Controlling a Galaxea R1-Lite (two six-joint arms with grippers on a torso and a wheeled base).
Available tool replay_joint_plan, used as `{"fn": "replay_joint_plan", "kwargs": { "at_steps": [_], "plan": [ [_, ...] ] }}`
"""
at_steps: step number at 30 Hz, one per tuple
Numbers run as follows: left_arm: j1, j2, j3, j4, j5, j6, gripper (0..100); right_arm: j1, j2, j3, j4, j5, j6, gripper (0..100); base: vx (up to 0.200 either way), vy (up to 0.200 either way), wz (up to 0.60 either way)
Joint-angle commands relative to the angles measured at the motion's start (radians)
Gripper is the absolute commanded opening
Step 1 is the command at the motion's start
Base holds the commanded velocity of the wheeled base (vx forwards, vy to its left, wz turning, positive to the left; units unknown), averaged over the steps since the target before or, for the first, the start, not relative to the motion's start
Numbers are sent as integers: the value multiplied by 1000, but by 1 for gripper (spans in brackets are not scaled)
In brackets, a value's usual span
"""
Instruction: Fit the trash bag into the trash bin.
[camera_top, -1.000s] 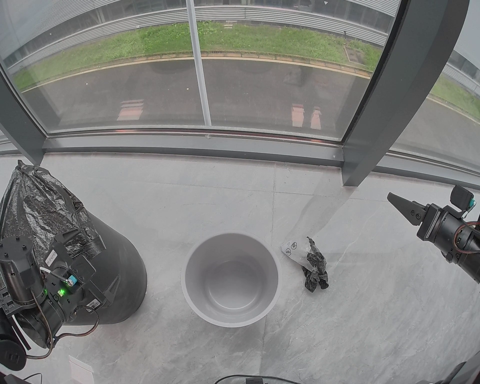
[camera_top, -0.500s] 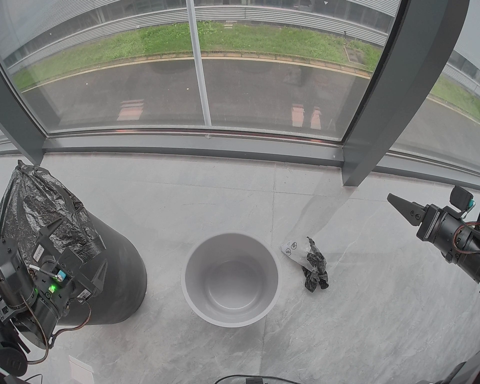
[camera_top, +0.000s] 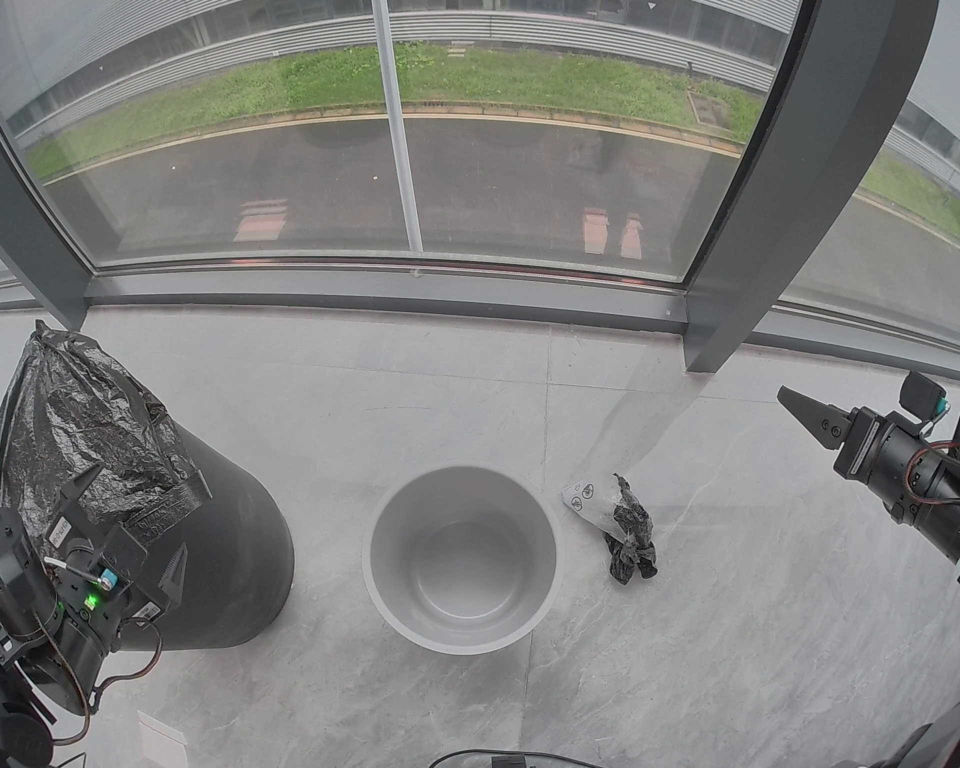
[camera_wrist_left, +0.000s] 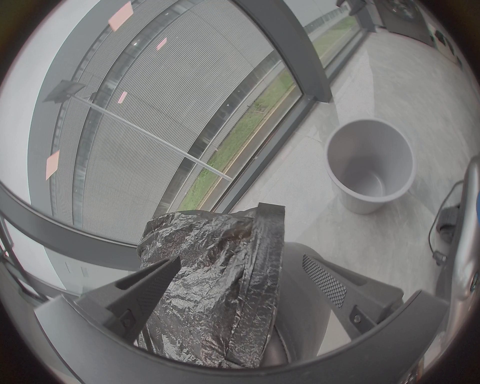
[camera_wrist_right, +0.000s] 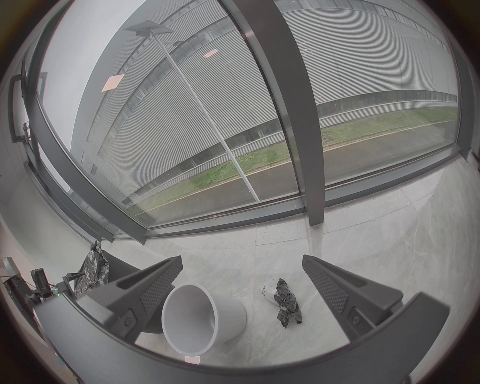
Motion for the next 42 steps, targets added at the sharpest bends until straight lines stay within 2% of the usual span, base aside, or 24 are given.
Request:
{"fn": "replay_joint_plan", "kwargs": {
  "at_steps": [1, 5, 11, 21, 35, 36, 42],
  "plan": [
    [26, 37, -33, -1, 0, -39, 100, 1, 4, 0, 0, 1, 0, 100, 0, 0, 0],
    [81, 90, -66, -2, -4, -57, 100, 0, 7, 0, 0, 1, 0, 100, 0, 0, 0],
    [83, 155, -109, -53, -4, -68, 100, 0, 26, 1, -14, 1, 0, 100, 0, 0, 0],
    [83, 344, -111, -357, -8, -69, 100, 0, 64, 13, -71, 1, 0, 100, 0, 0, 0],
    [80, 325, -120, -389, -9, -74, 100, 0, 65, 13, -71, 1, 0, 100, 0, 0, 0],
    [80, 321, -122, -389, -11, -77, 0, 0, 65, 13, -71, 1, 0, 100, 0, 0, 0],
    [74, 302, -122, -390, -9, -83, 0, 0, 64, 16, -71, 1, 0, 100, 0, 0, 0]
  ]
}}
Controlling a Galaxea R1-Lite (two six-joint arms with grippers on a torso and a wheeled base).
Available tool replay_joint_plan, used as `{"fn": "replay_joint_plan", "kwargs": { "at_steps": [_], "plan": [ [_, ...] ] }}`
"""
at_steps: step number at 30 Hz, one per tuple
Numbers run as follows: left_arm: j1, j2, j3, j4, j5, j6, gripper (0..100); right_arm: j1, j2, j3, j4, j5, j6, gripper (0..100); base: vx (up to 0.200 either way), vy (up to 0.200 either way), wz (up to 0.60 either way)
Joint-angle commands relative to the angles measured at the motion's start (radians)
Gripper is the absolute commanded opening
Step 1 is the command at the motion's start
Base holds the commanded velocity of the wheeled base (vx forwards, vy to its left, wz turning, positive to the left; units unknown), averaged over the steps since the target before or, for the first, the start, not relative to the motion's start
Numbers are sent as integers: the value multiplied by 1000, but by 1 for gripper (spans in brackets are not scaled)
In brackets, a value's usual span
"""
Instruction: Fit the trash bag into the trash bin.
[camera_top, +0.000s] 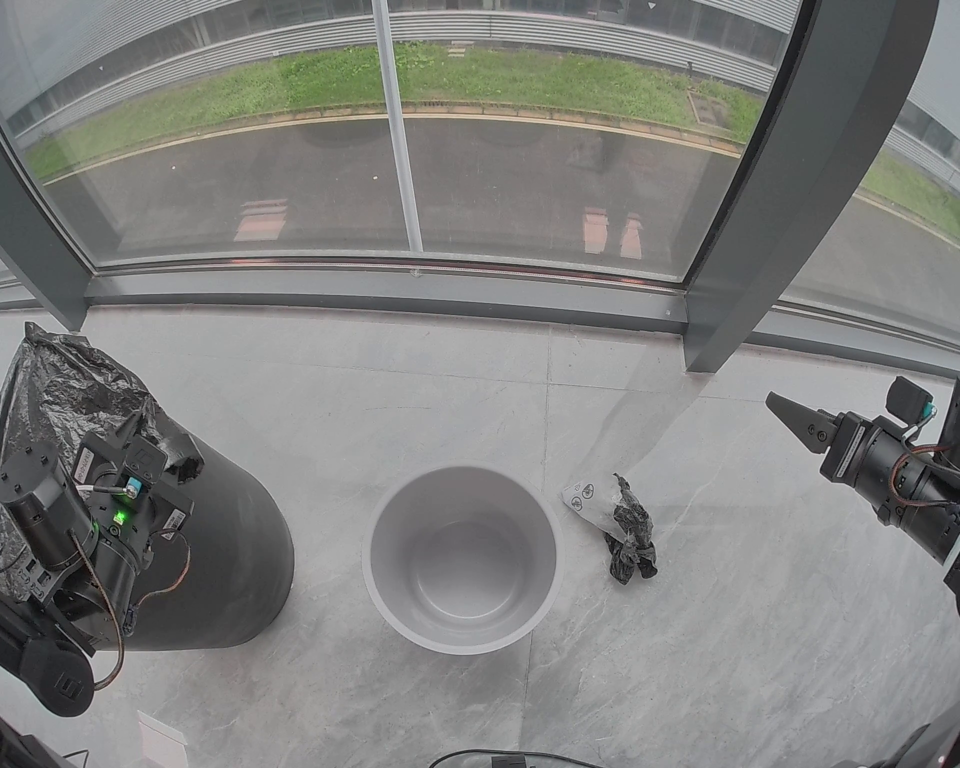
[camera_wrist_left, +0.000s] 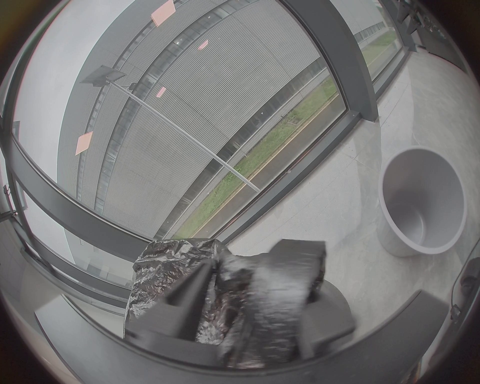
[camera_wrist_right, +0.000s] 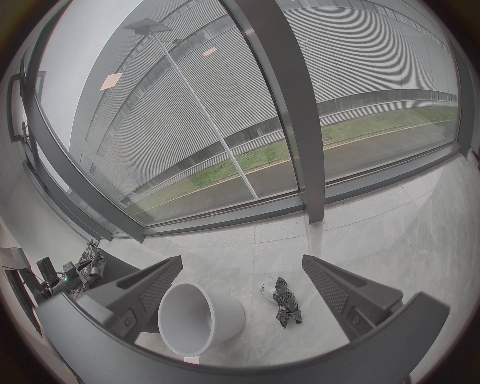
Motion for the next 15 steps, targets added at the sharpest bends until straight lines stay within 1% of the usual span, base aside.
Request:
{"fn": "replay_joint_plan", "kwargs": {
  "at_steps": [1, 7, 10, 13, 15],
  "plan": [
    [-4, -20, -1, -5, 0, -1, 0, 1, -1, 2, 0, 0, 0, 100, 0, 0, 0],
    [-4, -26, 1, -41, 0, -6, 0, 2, -1, 6, 0, -1, 0, 100, 0, 0, 0],
    [-4, -26, -5, -70, -1, -35, 0, 2, 2, 16, 0, -1, 0, 100, 0, 0, 0],
    [-9, -22, -60, -116, 4, -96, 0, 4, 3, 21, -2, -1, 0, 100, 0, 0, 0],
    [-1, -18, -143, -141, 10, -158, 0, 4, 2, 24, -2, 0, -2, 100, 0, 0, 0]
  ]
}}
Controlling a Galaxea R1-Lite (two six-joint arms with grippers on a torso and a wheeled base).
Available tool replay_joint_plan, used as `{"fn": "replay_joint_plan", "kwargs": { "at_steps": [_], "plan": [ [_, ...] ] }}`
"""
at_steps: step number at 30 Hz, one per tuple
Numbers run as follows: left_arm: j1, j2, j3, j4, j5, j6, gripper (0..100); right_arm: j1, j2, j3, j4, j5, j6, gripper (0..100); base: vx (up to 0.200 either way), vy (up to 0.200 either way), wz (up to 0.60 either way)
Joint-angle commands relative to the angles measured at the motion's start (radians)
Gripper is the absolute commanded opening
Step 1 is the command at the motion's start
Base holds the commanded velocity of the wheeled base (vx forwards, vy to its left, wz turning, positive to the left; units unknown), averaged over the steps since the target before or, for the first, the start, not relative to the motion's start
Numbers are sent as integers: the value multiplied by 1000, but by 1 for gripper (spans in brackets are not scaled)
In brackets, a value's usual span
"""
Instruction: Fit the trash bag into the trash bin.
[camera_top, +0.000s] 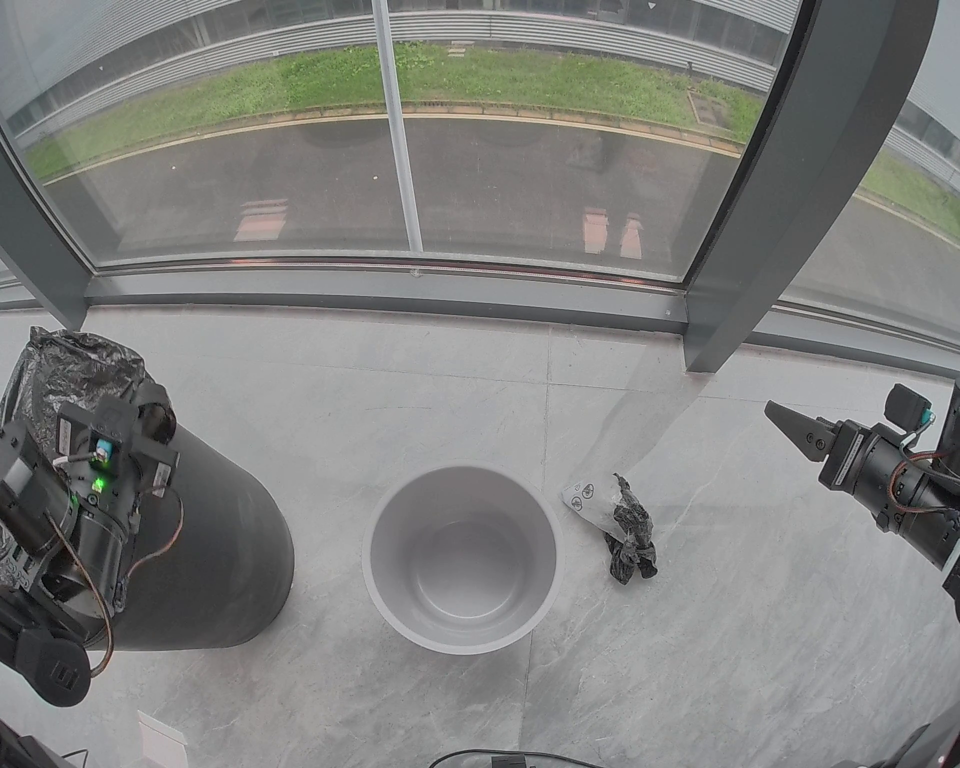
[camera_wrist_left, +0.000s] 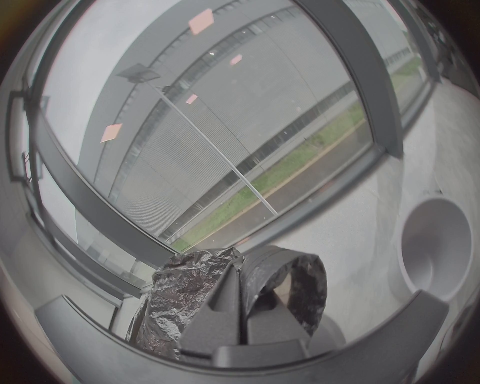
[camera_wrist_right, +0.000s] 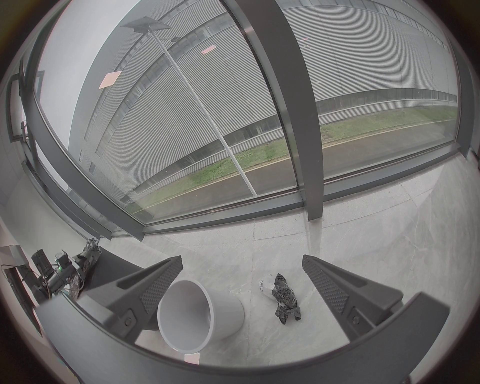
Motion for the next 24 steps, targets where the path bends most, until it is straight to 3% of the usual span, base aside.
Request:
{"fn": "replay_joint_plan", "kwargs": {
  "at_steps": [1, 4, 6, 7, 8, 10, 12, 13, 15, 16, 17, 19, 20, 21, 22, 23, 24],
  "plan": [
    [11, -1, -144, -34, 10, -94, 0, 2, 0, 9, -1, 0, -3, 100, 0, 0, 0],
    [24, -8, -249, -34, 14, -214, 0, 2, -3, 13, -4, 1, -3, 100, 0, 0, 0],
    [24, -36, -319, -30, 16, -369, 0, 3, 2, 20, -21, 1, -3, 100, 0, 0, 0],
    [24, -36, -319, -30, 16, -369, 0, 3, 2, 20, -21, 1, -3, 100, 0, 0, 0],
    [24, -74, -331, 2, 16, -492, 0, 6, 3, 27, -27, 1, -4, 100, 0, 0, 0],
    [24, -117, -338, 71, 16, -593, 0, 9, 2, 30, -28, 1, -8, 100, 0, 0, 0],
    [15, -192, -397, 243, 16, -774, 0, 14, -1, 35, -28, 1, -11, 100, 0, 0, 0],
    [15, -200, -407, 266, 16, -798, 0, 15, -1, 35, -28, 1, -12, 100, 0, 0, 0],
    [1, -268, -520, 545, 10, -1039, 0, 31, 0, 49, -28, 3, -12, 100, 0, 0, 0],
    [0, -275, -535, 576, 7, -1068, 0, 32, 0, 50, -28, 4, -12, 100, 0, 0, 0],
    [-16, -311, -614, 775, -16, -1231, 0, 55, -3, 64, -28, 6, -14, 100, 0, 0, 0],
    [-25, -350, -701, 1004, -121, -1410, 0, 97, -14, 75, -28, 4, -17, 100, 0, 0, 0],
    [-26, -355, -707, 1021, -133, -1423, 0, 100, -14, 76, -28, 4, -17, 100, 0, 0, 0],
    [-17, -395, -782, 1222, -326, -1578, 0, 146, -26, 81, -28, 3, -18, 100, 0, 0, 0],
    [-17, -395, -782, 1222, -326, -1578, 0, 146, -26, 81, -28, 3, -18, 100, 0, 0, 0],
    [1, -416, -847, 1365, -521, -1714, 0, 196, -32, 78, -28, 1, -17, 100, 0, 0, 0],
    [17, -418, -874, 1407, -605, -1776, 0, 225, -30, 70, -28, 0, -15, 100, 0, 0, 0]
  ]
}}
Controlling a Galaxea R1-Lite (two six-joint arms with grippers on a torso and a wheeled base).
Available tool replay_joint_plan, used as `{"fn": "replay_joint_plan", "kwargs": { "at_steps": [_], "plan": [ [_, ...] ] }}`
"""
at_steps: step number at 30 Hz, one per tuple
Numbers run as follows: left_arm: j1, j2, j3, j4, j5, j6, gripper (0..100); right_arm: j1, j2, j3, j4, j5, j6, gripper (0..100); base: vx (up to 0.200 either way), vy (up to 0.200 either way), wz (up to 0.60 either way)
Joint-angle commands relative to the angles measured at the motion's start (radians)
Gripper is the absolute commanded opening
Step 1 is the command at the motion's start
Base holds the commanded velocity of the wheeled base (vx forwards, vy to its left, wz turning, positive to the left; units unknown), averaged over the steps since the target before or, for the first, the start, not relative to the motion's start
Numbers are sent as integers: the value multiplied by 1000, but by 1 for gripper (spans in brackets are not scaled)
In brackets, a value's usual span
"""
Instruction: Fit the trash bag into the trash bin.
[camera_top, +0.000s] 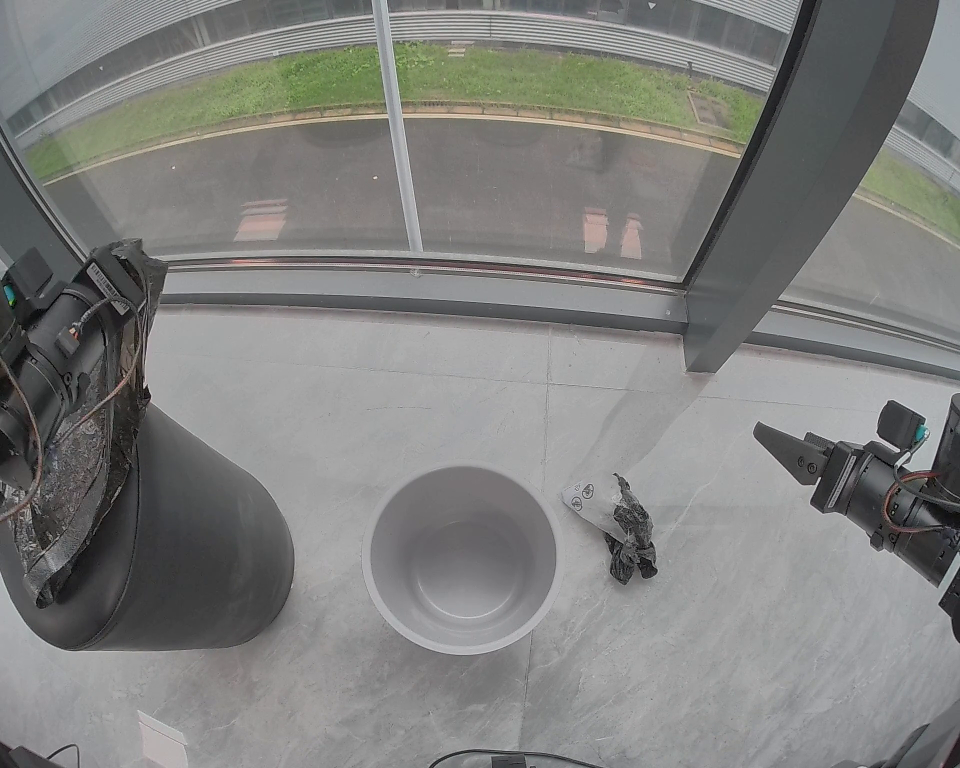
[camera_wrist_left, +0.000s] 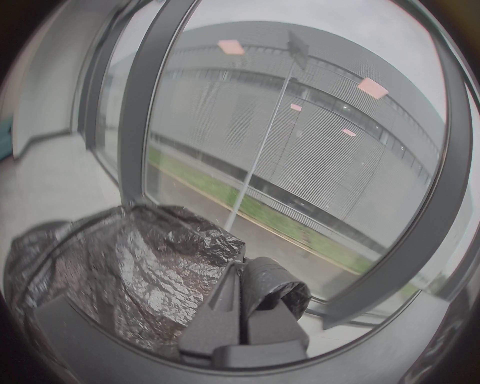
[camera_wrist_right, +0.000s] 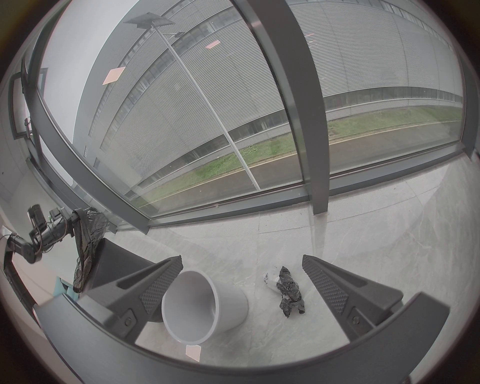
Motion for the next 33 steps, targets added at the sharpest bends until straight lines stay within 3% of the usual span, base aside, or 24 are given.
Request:
{"fn": "replay_joint_plan", "kwargs": {
  "at_steps": [1, 2, 3, 5, 9, 10, 11, 13, 14, 16, 27, 33],
  "plan": [
    [25, -229, -385, 723, -578, -699, 0, 203, -27, 18, -5, -2, -4, 100, 0, 0, 0],
    [30, -227, -391, 721, -634, -745, 0, 231, -26, -2, -4, -4, -4, 100, 0, 0, 0],
    [30, -227, -391, 721, -641, -753, 0, 234, -26, -6, -4, -6, -4, 100, 0, 0, 0],
    [25, -213, -396, 700, -730, -831, 0, 315, -22, -71, 5, -29, 7, 100, 0, 0, 0],
    [-12, -177, -379, 584, -756, -917, 0, 447, 10, -155, 10, -142, 19, 100, 0, 0, 0],
    [-12, -177, -379, 584, -756, -917, 0, 447, 10, -155, 10, -142, 19, 100, 0, 0, 0],
    [-35, -178, -364, 508, -757, -956, 0, 507, 36, -181, 10, -194, 19, 100, 0, 0, 0],
    [-39, -180, -359, 489, -759, -962, 0, 518, 42, -186, 10, -202, 19, 100, 0, 0, 0],
    [-73, -189, -328, 384, -762, -977, 0, 578, 70, -206, 10, -223, 19, 100, 0, 0, 0],
    [-119, -195, -313, 334, -762, -979, 0, 618, 91, -209, 9, -226, 19, 100, 0, 0, 0],
    [-246, -166, -330, 313, -789, -960, 0, 774, 175, -237, 7, -289, 4, 100, 0, 0, 0],
    [-286, -141, -333, 308, -789, -956, 0, 803, 258, -284, 1, -322, -33, 100, 0, 0, 0]
  ]
}}
